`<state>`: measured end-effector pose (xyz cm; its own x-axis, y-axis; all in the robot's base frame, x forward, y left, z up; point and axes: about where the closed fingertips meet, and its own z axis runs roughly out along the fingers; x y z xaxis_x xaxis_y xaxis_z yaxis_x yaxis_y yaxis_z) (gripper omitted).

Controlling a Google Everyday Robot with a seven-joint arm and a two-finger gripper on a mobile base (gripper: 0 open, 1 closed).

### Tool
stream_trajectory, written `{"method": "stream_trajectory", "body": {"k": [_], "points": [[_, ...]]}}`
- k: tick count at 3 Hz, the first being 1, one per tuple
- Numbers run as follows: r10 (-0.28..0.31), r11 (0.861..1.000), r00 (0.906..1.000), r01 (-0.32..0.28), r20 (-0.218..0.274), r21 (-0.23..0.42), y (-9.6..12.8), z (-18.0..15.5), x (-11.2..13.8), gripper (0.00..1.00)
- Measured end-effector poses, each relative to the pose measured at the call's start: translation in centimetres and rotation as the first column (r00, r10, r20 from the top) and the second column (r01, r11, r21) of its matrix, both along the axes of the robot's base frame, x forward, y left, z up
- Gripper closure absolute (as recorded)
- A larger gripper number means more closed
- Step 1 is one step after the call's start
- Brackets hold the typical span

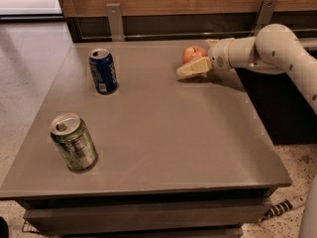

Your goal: Move apple near green can

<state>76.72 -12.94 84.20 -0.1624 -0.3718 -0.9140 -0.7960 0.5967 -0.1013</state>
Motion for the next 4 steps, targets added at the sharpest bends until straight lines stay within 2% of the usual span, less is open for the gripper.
{"method": "stream_trajectory", "body": {"k": [1,4], "points": [[0.025,1.0,0.9996,-0.025,-0.015,0.019,1.59,-0.65,0.6,0.24],[0.038,0.999,0.9991,-0.037,-0.02,0.021,2.49,-1.04,0.65,0.94]]}}
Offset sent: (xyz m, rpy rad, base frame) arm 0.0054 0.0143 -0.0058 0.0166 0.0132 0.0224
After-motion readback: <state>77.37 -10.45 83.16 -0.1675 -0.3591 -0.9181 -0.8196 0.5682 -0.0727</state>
